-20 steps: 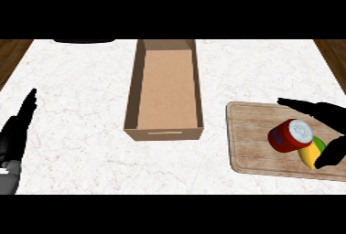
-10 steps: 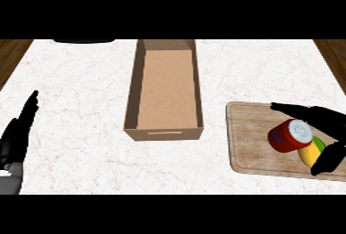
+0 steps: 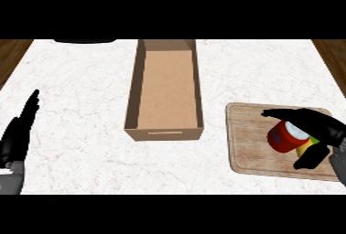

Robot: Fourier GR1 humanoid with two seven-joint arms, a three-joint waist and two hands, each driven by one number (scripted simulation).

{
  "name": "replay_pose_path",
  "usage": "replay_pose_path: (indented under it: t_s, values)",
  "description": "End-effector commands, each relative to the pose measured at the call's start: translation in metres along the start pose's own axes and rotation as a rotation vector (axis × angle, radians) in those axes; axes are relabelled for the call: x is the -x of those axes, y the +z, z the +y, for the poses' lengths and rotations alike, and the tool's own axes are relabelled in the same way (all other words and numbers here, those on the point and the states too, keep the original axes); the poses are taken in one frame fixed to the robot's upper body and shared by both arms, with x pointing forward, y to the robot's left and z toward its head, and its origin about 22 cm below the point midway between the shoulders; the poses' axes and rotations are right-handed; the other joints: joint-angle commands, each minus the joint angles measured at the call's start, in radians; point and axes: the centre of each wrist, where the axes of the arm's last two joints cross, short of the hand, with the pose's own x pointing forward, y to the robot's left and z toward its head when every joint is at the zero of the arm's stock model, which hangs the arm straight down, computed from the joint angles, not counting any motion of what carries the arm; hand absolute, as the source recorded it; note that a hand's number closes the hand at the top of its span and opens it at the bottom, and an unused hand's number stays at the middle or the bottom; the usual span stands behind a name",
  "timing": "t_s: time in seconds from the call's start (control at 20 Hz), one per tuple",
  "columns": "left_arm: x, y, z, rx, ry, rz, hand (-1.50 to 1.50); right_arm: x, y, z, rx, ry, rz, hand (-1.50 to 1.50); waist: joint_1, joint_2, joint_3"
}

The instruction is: Pick the can from the cutting board and place it in the cardboard box

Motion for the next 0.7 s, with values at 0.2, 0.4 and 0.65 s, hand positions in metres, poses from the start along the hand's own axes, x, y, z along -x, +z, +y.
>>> replay_pose_path:
  t_s: [0.2,0.4,0.65]
  values:
    - [0.015,0.006,-0.005,0.01,0.001,-0.014,0.0,0.007,-0.024,0.026,0.204,0.084,-0.006,1.5,0.004,0.008,0.008]
    - [0.009,-0.007,-0.005,0.004,0.007,-0.003,0.0,-0.006,-0.048,-0.006,0.224,0.172,-0.072,1.5,0.012,0.011,0.007]
    - [-0.031,-0.019,-0.018,0.065,0.008,-0.109,0.0,-0.014,-0.056,-0.066,0.167,0.294,-0.3,1.5,0.122,0.053,0.014]
